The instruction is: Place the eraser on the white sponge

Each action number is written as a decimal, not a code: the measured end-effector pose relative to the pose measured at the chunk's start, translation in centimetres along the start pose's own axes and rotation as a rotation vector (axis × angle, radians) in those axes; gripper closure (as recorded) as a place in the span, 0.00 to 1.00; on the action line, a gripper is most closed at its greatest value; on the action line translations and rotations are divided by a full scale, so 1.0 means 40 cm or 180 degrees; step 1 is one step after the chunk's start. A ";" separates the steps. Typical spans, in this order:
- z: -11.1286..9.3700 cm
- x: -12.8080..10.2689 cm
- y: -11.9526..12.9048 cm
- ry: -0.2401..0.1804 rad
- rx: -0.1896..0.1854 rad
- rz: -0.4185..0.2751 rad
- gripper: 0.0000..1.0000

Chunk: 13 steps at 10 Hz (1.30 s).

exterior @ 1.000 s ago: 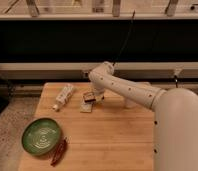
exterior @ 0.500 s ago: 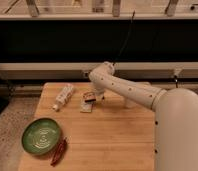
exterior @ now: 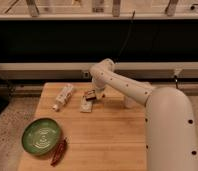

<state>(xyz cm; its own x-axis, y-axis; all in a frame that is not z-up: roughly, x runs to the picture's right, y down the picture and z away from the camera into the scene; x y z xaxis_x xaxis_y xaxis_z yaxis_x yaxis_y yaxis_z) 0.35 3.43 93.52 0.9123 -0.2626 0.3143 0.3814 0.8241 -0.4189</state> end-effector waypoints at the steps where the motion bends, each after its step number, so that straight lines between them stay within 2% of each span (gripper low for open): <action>1: 0.000 0.003 0.001 -0.0031 -0.0055 -0.0028 0.96; 7: -0.060 -0.043 0.030 -0.0244 -0.0109 -0.0214 0.96; 13: -0.053 -0.118 0.060 -0.0366 -0.0263 -0.0440 0.96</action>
<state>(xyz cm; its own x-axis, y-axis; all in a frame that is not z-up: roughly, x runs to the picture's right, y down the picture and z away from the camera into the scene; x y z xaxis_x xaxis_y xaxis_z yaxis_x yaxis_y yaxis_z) -2.72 5.58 89.24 0.8292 -0.3074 0.4668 0.5171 0.7388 -0.4321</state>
